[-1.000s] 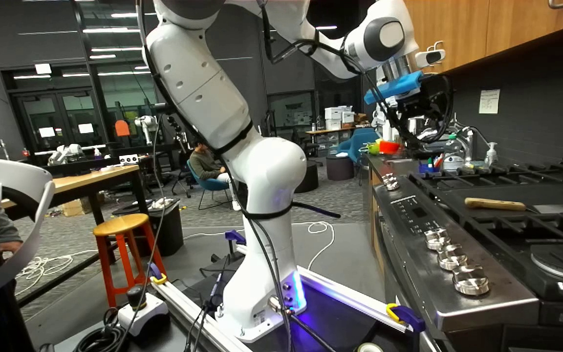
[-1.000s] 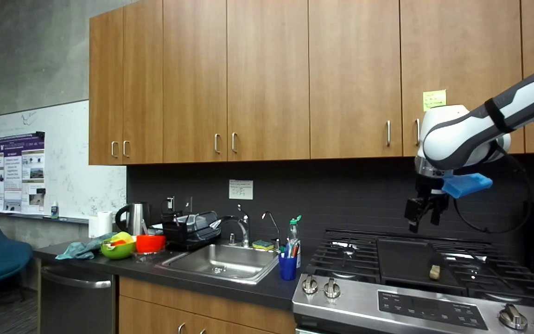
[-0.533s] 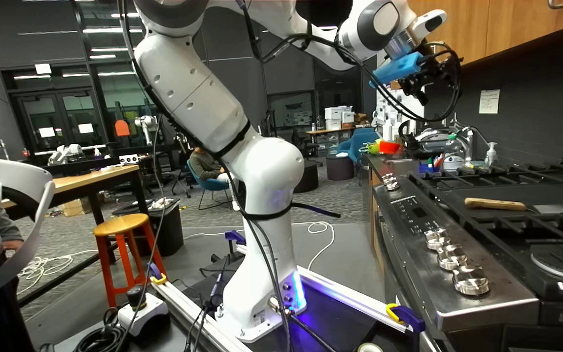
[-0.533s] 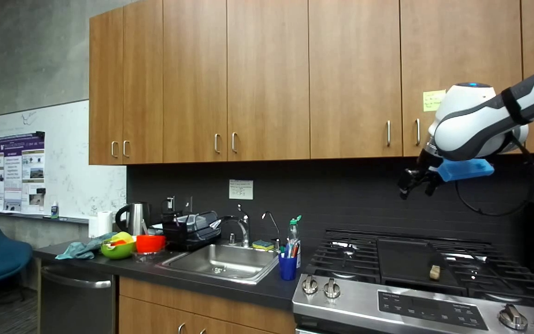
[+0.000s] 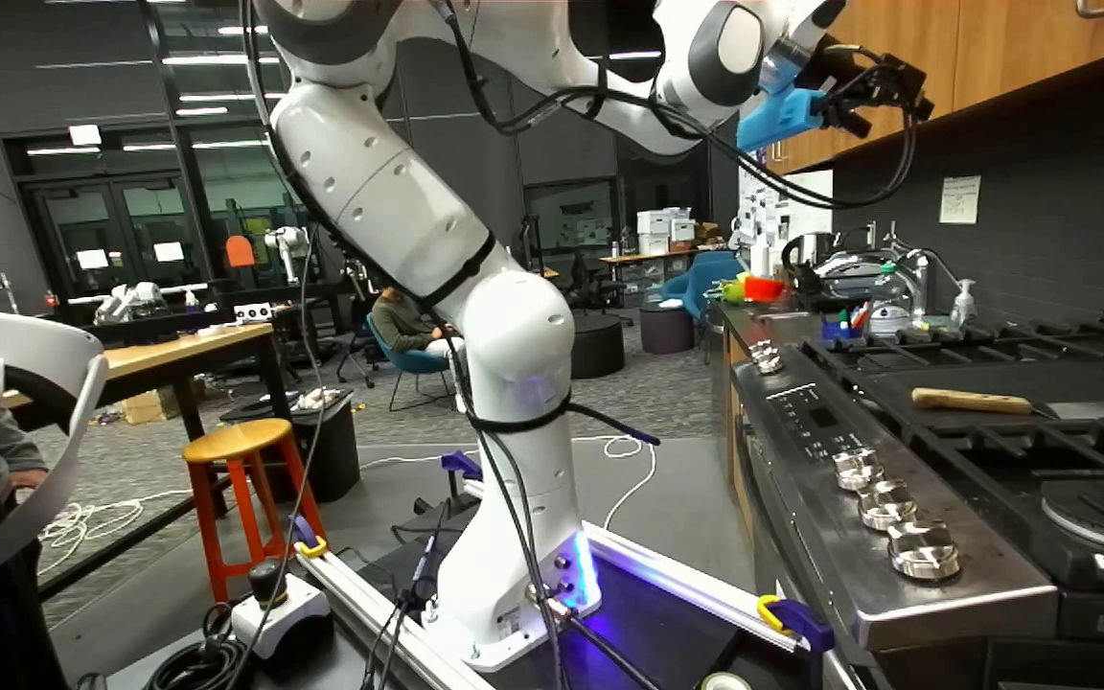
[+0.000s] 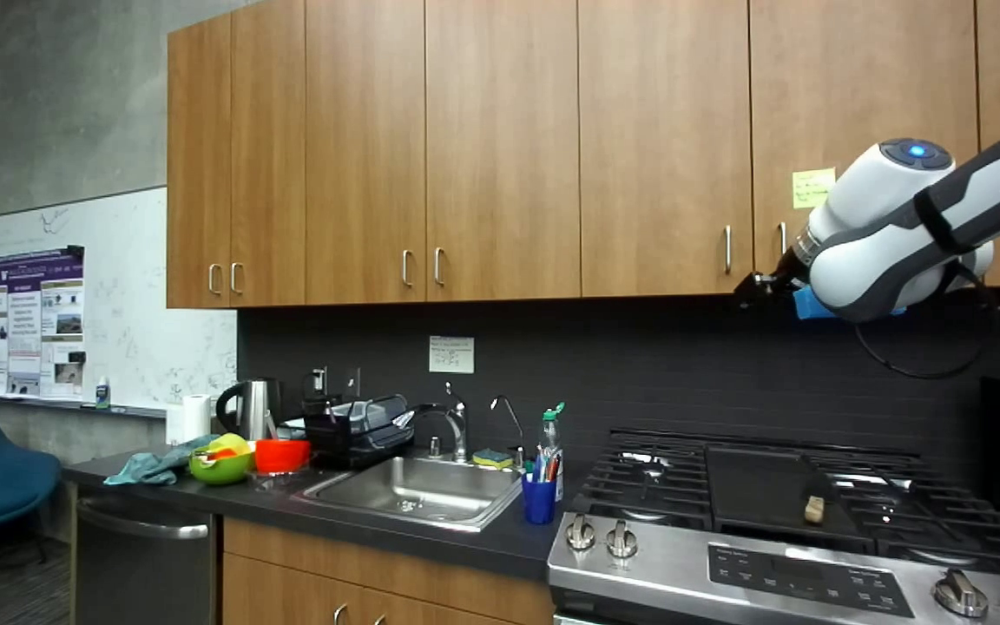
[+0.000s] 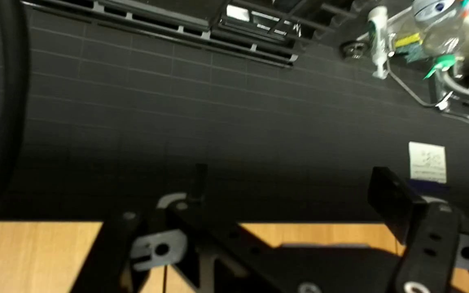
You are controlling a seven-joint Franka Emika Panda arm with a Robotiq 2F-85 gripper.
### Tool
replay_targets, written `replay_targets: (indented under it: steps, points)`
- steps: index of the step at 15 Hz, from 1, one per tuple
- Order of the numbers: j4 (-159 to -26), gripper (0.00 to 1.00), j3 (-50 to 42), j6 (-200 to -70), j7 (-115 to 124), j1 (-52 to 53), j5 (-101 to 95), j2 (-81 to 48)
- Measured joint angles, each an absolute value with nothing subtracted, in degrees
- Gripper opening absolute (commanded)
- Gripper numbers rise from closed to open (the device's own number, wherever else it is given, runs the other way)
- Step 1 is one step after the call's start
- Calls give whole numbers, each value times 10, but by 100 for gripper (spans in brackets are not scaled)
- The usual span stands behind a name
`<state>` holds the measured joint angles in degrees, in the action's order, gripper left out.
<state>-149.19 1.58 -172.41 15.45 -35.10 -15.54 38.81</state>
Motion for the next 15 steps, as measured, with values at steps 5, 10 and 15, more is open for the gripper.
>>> replay_targets:
  steps: [5, 10, 15]
  points:
    - [-1491, 100, 130, -1811, 194, -533, -127, 390]
    - [-1491, 100, 255, -1843, 198, -664, -51, 411]
    - [-1491, 100, 349, -1830, 214, -722, 0, 449]
